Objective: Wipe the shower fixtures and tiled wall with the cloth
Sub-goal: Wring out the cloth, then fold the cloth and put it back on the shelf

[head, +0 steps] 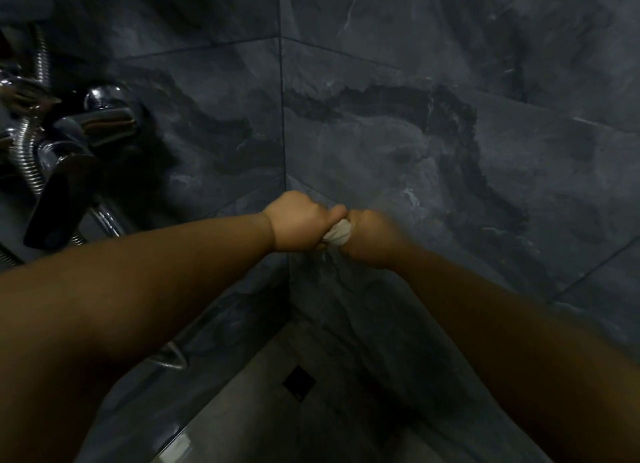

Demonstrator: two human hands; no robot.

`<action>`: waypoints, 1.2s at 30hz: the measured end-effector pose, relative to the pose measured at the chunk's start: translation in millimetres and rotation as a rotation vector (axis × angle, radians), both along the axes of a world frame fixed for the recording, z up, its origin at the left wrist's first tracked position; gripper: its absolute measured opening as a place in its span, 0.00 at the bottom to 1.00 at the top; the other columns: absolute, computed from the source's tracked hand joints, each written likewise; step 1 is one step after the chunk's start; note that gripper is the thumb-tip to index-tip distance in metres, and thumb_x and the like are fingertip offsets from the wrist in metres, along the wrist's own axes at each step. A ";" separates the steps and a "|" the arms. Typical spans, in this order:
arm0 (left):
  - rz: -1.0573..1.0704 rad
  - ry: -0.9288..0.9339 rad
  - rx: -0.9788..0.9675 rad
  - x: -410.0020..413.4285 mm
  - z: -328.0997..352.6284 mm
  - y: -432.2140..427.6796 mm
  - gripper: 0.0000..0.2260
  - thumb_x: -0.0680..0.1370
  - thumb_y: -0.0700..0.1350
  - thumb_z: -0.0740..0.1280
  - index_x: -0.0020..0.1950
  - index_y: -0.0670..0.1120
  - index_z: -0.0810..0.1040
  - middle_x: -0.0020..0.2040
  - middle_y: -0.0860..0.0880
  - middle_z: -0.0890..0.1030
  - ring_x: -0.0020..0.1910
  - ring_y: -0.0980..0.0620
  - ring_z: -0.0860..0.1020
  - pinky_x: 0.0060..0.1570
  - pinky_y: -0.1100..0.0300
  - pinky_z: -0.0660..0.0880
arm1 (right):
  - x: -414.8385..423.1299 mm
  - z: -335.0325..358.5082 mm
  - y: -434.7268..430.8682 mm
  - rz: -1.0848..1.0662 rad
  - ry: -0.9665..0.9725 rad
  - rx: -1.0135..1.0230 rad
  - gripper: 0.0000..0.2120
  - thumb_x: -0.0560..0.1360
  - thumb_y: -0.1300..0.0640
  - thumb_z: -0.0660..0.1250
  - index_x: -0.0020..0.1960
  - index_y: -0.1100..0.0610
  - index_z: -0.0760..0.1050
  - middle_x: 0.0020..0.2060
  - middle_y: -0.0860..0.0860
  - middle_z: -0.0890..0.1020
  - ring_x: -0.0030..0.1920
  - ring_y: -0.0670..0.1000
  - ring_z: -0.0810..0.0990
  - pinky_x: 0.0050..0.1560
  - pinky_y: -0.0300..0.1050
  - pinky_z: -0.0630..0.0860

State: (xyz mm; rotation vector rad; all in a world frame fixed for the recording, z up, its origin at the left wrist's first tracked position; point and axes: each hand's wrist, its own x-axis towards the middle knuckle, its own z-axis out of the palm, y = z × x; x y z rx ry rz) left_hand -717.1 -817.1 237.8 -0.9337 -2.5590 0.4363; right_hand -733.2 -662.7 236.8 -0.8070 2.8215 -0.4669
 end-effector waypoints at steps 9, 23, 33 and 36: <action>0.410 -0.381 0.134 6.1 -5.7 15.0 0.23 0.74 0.57 0.66 0.64 0.46 0.67 0.57 0.44 0.78 0.54 0.43 0.77 0.44 0.54 0.72 | 2.7 -10.2 21.7 -0.146 -0.396 -0.325 0.25 0.70 0.42 0.71 0.60 0.54 0.71 0.51 0.52 0.79 0.47 0.50 0.79 0.46 0.45 0.76; 0.443 -1.764 1.509 41.3 9.6 14.1 0.23 0.76 0.63 0.55 0.54 0.47 0.79 0.54 0.41 0.81 0.53 0.42 0.78 0.57 0.45 0.74 | 81.5 11.3 78.1 -0.306 -0.545 -1.136 0.20 0.72 0.73 0.65 0.56 0.52 0.69 0.47 0.51 0.77 0.46 0.48 0.78 0.41 0.45 0.79; 0.153 -1.647 1.227 62.1 -4.5 43.6 0.09 0.78 0.42 0.63 0.44 0.46 0.83 0.42 0.42 0.81 0.37 0.48 0.77 0.41 0.56 0.74 | 161.3 6.8 98.1 -0.649 -0.310 -1.129 0.15 0.74 0.69 0.63 0.53 0.51 0.71 0.43 0.50 0.79 0.39 0.48 0.79 0.34 0.44 0.78; 0.100 -1.570 1.127 74.3 -1.8 65.7 0.06 0.79 0.41 0.62 0.50 0.46 0.79 0.34 0.50 0.81 0.32 0.56 0.76 0.39 0.61 0.74 | 189.2 6.5 115.5 -0.738 -0.253 -1.083 0.17 0.74 0.70 0.64 0.54 0.50 0.72 0.46 0.52 0.78 0.45 0.50 0.79 0.40 0.44 0.80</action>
